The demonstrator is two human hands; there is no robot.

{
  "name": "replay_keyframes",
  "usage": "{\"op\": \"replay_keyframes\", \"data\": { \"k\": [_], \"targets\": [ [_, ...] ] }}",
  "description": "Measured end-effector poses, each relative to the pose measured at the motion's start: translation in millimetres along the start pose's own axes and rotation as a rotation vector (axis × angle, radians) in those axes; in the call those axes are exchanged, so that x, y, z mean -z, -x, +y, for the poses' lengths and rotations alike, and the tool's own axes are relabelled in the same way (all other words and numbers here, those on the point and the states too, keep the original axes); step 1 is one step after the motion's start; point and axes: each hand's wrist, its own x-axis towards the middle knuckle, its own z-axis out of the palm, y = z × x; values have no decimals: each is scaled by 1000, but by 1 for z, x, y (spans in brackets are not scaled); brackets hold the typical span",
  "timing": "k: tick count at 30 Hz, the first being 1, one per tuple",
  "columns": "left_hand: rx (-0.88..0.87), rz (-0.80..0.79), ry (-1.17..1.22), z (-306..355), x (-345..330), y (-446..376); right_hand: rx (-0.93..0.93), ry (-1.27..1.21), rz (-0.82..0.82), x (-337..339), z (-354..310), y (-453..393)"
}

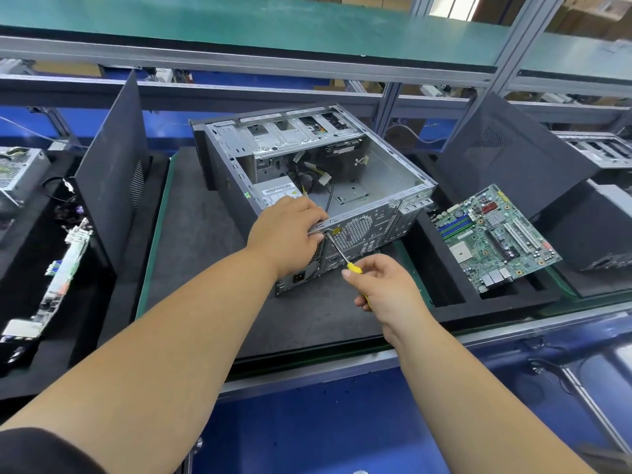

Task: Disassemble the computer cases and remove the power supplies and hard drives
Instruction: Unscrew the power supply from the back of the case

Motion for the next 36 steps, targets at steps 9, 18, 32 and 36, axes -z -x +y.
{"op": "replay_keyframes", "data": {
  "k": [9,18,32,36],
  "targets": [
    [49,-23,47,2,2,0,-248,-8,-65,0,-4,-7],
    [63,-69,-107,4,4,-14,-42,70,-86,10,-3,1],
    [45,-227,-166,1,-1,-20,-48,99,-106,13,-6,-2],
    [40,-223,-175,0,-2,-20,-13,132,-93,11,-3,-5]
  ]
}}
